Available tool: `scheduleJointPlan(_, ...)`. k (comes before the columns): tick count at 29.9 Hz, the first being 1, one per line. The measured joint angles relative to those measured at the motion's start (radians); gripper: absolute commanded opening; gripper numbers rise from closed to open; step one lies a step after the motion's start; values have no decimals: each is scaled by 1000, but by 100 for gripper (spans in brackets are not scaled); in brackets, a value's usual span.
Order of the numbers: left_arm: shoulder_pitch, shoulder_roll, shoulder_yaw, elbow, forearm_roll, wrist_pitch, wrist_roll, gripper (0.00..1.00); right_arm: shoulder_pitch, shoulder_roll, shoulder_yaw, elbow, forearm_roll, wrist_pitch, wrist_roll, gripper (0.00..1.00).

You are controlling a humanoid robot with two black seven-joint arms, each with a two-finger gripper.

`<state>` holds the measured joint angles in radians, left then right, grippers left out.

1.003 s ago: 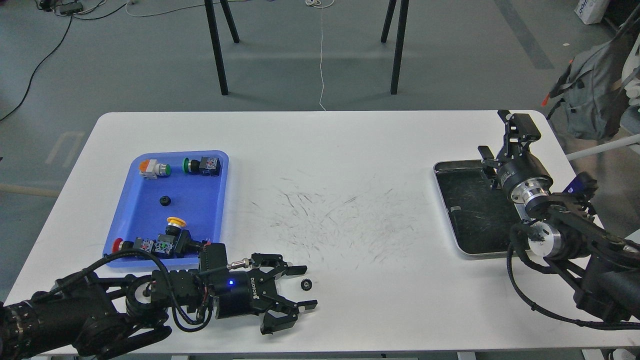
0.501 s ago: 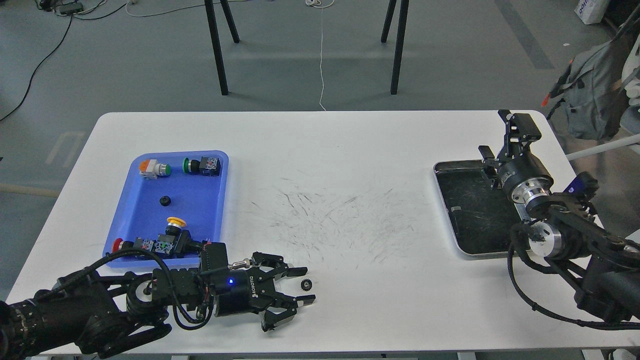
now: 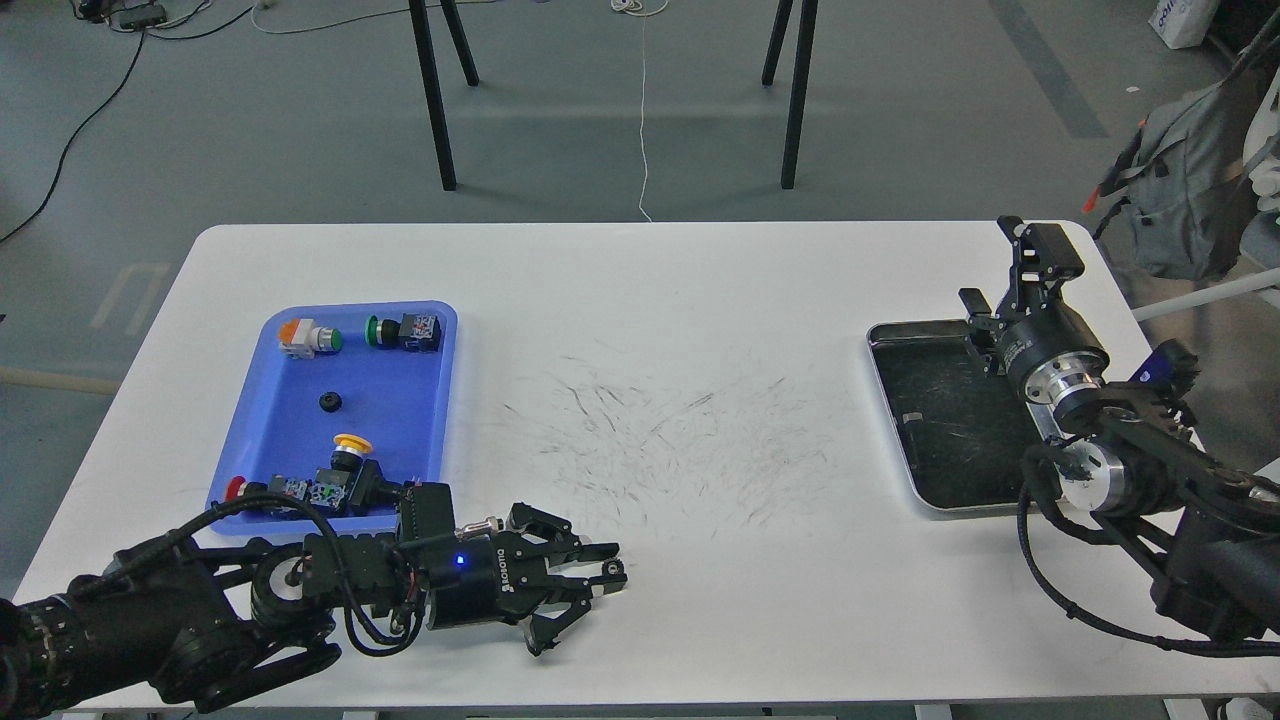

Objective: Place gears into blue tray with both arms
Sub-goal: 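Close the left hand's fingers around the black gear on the table, then carry the black gear with the left hand into the blue tray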

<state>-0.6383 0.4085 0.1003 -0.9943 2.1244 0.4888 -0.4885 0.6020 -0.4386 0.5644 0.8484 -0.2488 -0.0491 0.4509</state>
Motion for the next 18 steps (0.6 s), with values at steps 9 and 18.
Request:
scheduleJointPlan(9, -1, -2, -1, 11, 2, 0, -1, 9, 1, 0, 0, 0, -1, -1, 0, 97)
scheduleJointPlan(18, -17, 3, -12, 13, -2, -2, 0, 9, -1, 0, -1, -1, -3, -1, 0, 97)
